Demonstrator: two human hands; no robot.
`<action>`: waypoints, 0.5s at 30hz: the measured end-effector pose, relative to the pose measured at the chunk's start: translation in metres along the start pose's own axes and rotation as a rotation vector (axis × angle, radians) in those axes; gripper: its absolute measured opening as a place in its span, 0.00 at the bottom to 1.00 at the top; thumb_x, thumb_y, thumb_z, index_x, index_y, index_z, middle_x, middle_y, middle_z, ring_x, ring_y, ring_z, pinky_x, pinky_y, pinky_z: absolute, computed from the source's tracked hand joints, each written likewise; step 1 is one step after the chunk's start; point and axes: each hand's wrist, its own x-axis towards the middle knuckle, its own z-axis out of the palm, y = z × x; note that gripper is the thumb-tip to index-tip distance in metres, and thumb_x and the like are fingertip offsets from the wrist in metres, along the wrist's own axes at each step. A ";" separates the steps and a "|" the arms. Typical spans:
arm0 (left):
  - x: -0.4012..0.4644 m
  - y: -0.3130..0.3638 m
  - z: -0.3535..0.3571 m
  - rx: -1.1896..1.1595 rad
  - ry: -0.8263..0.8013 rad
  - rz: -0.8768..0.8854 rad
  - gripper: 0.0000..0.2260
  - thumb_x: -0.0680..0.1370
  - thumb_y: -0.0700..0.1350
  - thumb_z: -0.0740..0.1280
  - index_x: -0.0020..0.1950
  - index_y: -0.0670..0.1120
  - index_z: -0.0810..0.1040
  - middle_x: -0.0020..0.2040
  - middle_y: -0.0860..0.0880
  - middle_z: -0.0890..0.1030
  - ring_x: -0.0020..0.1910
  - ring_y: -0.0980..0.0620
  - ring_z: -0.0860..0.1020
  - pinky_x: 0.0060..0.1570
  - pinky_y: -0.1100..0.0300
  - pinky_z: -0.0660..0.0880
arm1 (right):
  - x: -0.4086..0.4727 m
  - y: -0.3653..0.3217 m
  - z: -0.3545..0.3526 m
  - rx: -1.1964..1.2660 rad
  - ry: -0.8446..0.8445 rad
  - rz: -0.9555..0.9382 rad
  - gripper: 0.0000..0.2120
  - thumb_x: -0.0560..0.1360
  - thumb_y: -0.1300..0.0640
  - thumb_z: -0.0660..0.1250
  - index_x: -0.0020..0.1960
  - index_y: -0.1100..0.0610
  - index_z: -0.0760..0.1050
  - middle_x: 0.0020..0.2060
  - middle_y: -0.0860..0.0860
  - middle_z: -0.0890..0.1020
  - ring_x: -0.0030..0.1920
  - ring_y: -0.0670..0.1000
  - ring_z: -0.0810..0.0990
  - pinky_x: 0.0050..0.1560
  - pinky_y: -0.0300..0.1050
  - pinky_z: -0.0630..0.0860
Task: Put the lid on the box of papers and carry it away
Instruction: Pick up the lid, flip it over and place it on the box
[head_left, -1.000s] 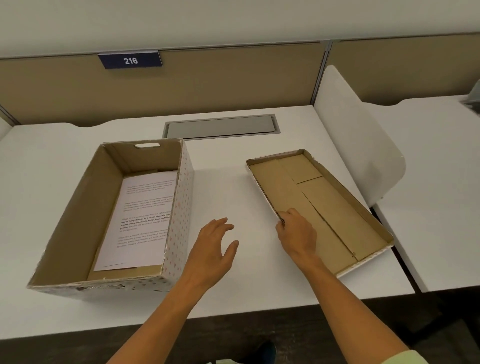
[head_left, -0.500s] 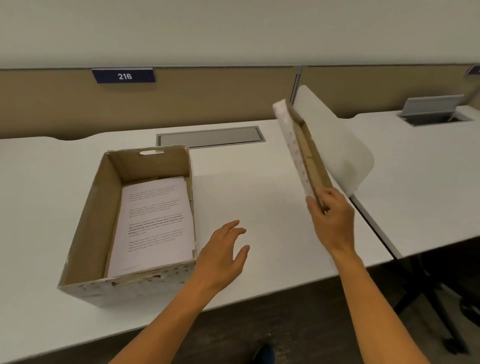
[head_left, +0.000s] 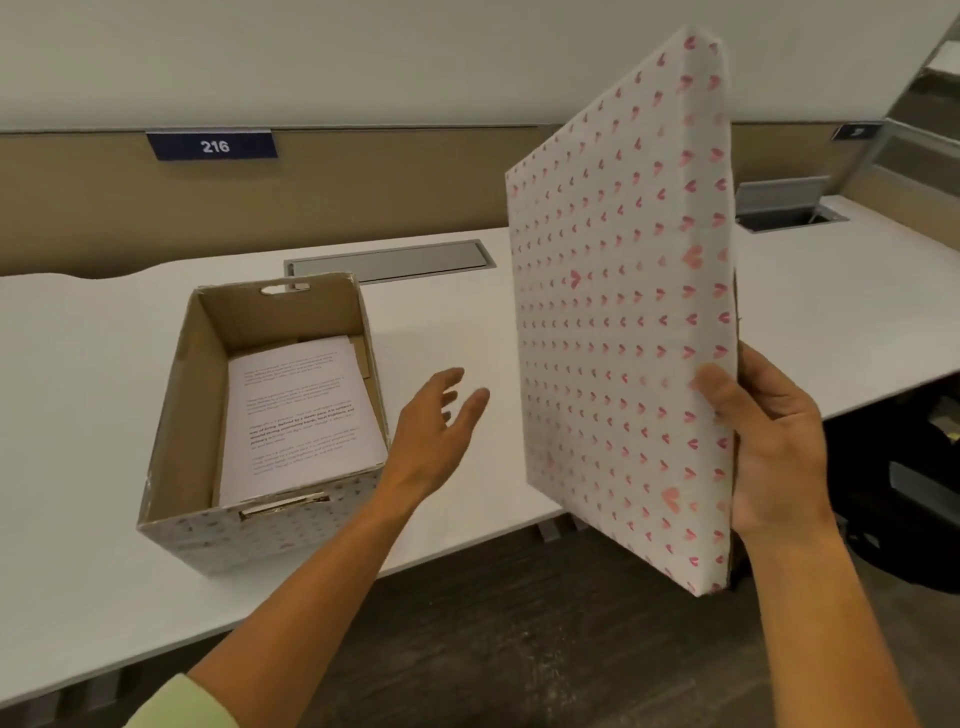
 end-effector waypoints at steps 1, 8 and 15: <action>0.000 0.005 0.000 -0.033 -0.001 -0.022 0.28 0.77 0.63 0.61 0.73 0.50 0.67 0.73 0.51 0.71 0.62 0.59 0.71 0.57 0.62 0.69 | -0.003 -0.005 -0.005 0.045 -0.008 0.014 0.12 0.77 0.51 0.69 0.59 0.48 0.83 0.57 0.48 0.87 0.57 0.54 0.86 0.47 0.49 0.85; -0.011 0.036 0.005 -0.397 -0.059 -0.144 0.29 0.75 0.70 0.56 0.71 0.57 0.68 0.70 0.56 0.73 0.68 0.54 0.73 0.63 0.48 0.74 | -0.015 -0.019 -0.041 0.322 -0.096 0.199 0.17 0.75 0.49 0.69 0.63 0.48 0.81 0.58 0.50 0.85 0.57 0.55 0.85 0.53 0.57 0.84; -0.049 0.048 0.009 -0.329 0.168 -0.068 0.15 0.77 0.64 0.58 0.57 0.59 0.77 0.51 0.63 0.83 0.51 0.62 0.81 0.45 0.63 0.79 | -0.014 -0.006 -0.063 0.559 -0.239 0.517 0.36 0.71 0.41 0.76 0.76 0.48 0.71 0.71 0.53 0.76 0.67 0.59 0.77 0.61 0.62 0.77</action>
